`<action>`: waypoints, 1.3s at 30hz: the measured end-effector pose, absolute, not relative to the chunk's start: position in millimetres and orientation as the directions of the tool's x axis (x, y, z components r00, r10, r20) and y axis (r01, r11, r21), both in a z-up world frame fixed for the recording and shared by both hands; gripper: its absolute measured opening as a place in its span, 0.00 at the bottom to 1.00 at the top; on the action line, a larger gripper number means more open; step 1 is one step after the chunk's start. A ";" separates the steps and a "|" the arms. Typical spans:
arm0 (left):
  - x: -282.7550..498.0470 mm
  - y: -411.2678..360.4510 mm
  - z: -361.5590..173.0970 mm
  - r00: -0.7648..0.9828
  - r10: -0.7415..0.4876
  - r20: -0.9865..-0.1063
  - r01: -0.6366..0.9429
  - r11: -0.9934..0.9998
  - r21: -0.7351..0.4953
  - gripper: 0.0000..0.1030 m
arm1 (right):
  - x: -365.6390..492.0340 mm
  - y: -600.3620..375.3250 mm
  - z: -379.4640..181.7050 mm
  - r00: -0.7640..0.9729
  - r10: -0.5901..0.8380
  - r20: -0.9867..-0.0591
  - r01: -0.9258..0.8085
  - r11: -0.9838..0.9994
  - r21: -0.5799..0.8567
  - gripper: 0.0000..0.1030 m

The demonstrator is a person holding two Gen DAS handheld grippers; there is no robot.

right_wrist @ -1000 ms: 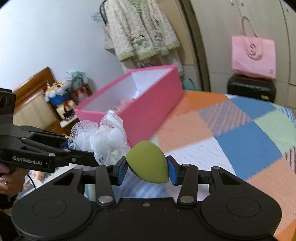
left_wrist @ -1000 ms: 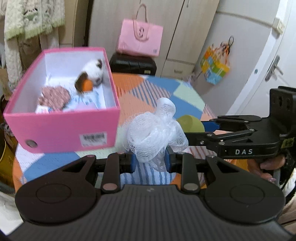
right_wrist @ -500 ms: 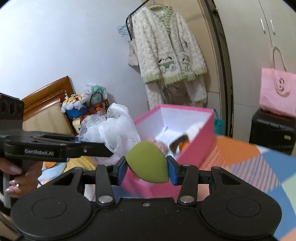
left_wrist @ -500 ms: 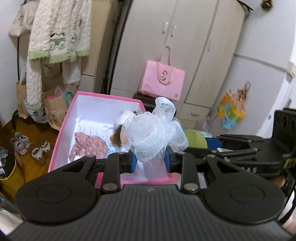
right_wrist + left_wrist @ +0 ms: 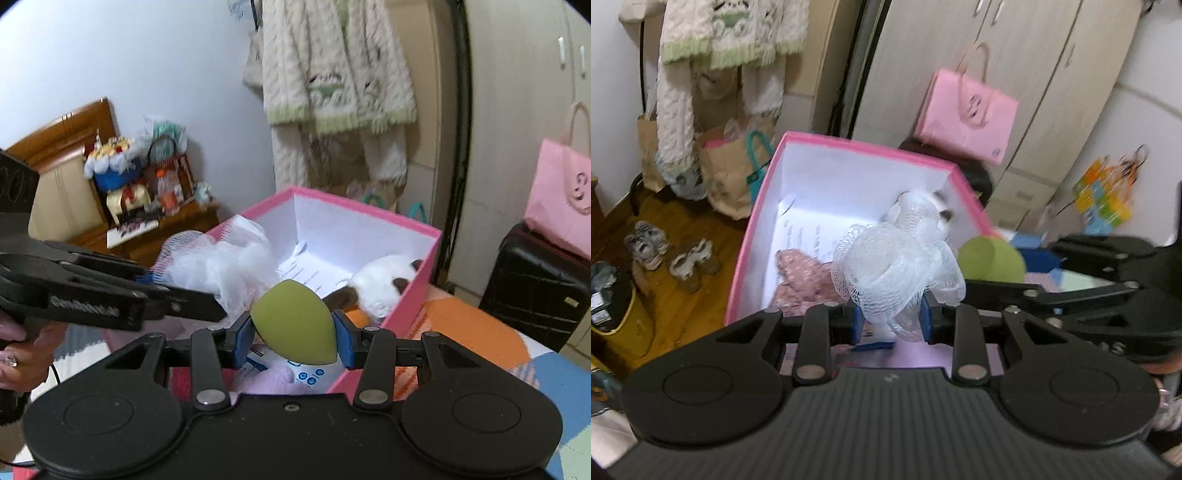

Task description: Organize soft objects

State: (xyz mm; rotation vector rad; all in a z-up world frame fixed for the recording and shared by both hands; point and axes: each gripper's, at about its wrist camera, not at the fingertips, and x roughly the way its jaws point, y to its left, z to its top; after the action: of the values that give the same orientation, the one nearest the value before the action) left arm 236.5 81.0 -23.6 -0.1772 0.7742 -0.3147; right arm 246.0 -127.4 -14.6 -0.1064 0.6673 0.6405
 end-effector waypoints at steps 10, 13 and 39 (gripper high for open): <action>251.0 88.9 -39.3 0.657 -0.322 -0.682 0.164 0.944 -0.288 0.29 | 257.9 -100.0 -29.1 0.595 0.486 -0.640 -0.601 0.798 0.047 0.50; 253.6 90.7 -42.8 0.650 -0.320 -0.689 0.149 0.943 -0.298 0.31 | 262.6 -100.9 -32.4 0.584 0.494 -0.644 -0.604 0.795 0.062 0.51; 172.3 69.5 22.7 0.750 -0.103 -0.654 0.083 0.995 -0.061 0.95 | 191.5 -171.1 6.2 0.739 0.391 -0.548 -0.435 0.899 0.055 0.84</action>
State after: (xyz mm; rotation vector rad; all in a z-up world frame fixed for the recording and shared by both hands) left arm 172.3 69.5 22.7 -0.0288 0.7162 -0.1020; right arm 191.5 -171.1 6.2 -0.0778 0.5836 0.4535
